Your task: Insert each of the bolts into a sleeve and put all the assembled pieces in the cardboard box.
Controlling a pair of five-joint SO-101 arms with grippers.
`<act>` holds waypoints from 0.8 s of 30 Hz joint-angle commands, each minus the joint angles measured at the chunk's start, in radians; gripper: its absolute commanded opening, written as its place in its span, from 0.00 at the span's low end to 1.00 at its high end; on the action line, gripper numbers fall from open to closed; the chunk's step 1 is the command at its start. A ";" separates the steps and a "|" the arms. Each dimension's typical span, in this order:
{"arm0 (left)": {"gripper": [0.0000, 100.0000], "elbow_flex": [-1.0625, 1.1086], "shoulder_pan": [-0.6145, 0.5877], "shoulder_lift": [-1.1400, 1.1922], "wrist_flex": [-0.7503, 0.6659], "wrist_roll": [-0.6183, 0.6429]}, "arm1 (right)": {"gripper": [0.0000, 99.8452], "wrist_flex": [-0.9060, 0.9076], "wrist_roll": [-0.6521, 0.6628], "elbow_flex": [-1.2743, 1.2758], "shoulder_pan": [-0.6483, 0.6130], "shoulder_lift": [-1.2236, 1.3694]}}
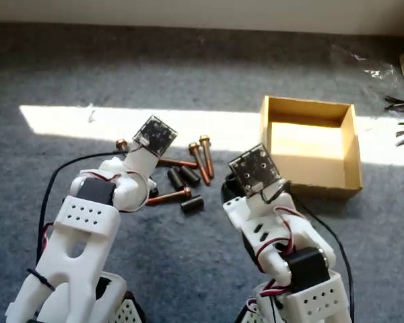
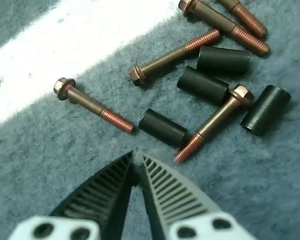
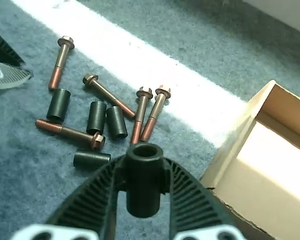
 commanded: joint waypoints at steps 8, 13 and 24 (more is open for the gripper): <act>0.00 -0.295 0.101 0.176 0.189 -0.080 | 0.00 -0.048 -0.049 0.174 0.025 -0.245; 0.00 -0.478 0.154 0.444 0.241 -0.081 | 0.00 -0.045 -0.069 0.239 0.067 -0.371; 0.04 -0.567 0.282 0.717 0.244 -0.083 | 0.00 -0.085 -0.064 0.364 0.068 -0.435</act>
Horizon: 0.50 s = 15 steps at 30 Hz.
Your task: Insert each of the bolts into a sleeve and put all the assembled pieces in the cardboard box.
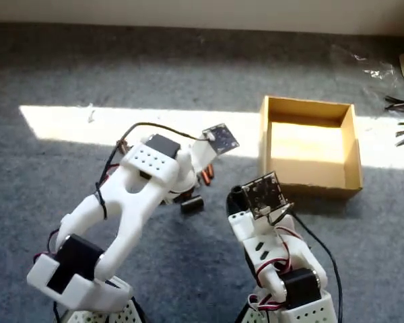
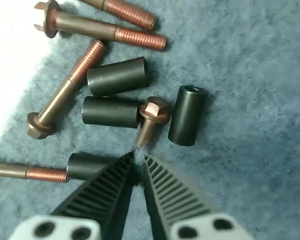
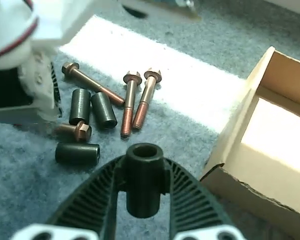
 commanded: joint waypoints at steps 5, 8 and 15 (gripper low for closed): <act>0.04 -0.131 0.021 0.127 0.017 -0.008 | 0.00 -0.079 -0.003 -0.008 0.015 -0.010; 0.04 -0.160 0.021 0.170 0.023 -0.052 | 0.00 -0.079 -0.003 -0.008 0.015 -0.010; 0.04 -0.217 0.022 0.262 0.023 -0.078 | 0.00 -0.077 0.028 -0.007 0.015 -0.010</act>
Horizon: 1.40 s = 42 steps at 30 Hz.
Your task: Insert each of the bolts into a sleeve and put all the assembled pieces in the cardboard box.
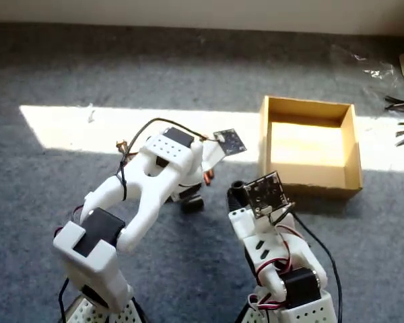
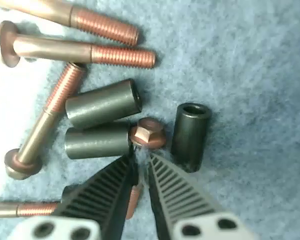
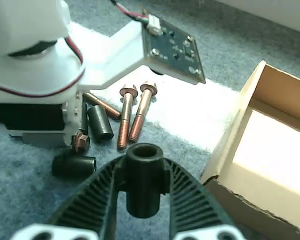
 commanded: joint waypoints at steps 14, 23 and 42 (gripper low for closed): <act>0.05 -0.047 0.031 0.088 0.080 -0.051 | 0.00 -0.033 0.026 0.016 0.005 -0.012; 0.05 -0.039 0.091 0.094 0.107 -0.049 | 0.00 -0.033 0.026 0.019 0.005 -0.012; 0.05 -0.042 0.107 0.090 0.120 -0.018 | 0.00 -0.033 0.026 0.021 0.005 -0.012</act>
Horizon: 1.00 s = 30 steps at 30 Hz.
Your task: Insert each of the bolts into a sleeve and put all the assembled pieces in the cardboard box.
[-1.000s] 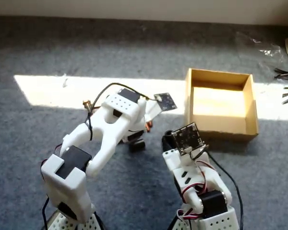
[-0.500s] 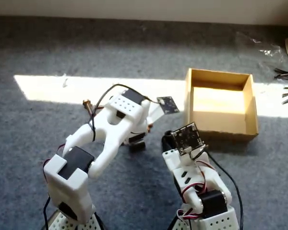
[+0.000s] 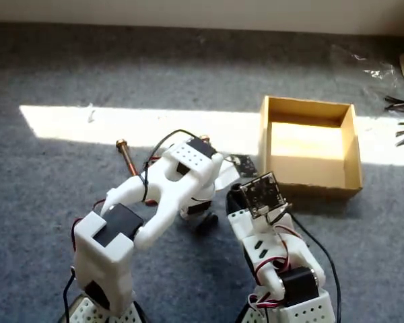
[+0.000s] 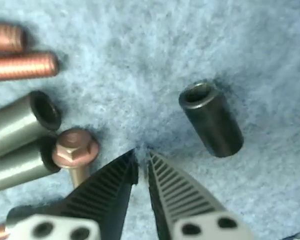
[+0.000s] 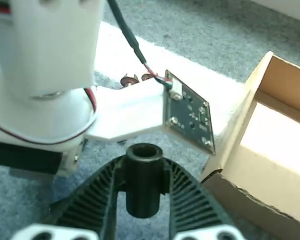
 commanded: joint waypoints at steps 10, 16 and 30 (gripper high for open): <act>0.05 -0.236 -0.022 -0.015 0.158 0.003 | 0.00 -0.031 0.014 -0.010 0.005 -0.012; 0.05 -0.357 -0.076 -0.004 0.221 -0.002 | 0.00 -0.031 0.014 -0.010 0.005 -0.012; 0.11 -0.177 -0.102 -0.005 0.087 0.041 | 0.00 -0.031 0.014 -0.008 0.005 -0.012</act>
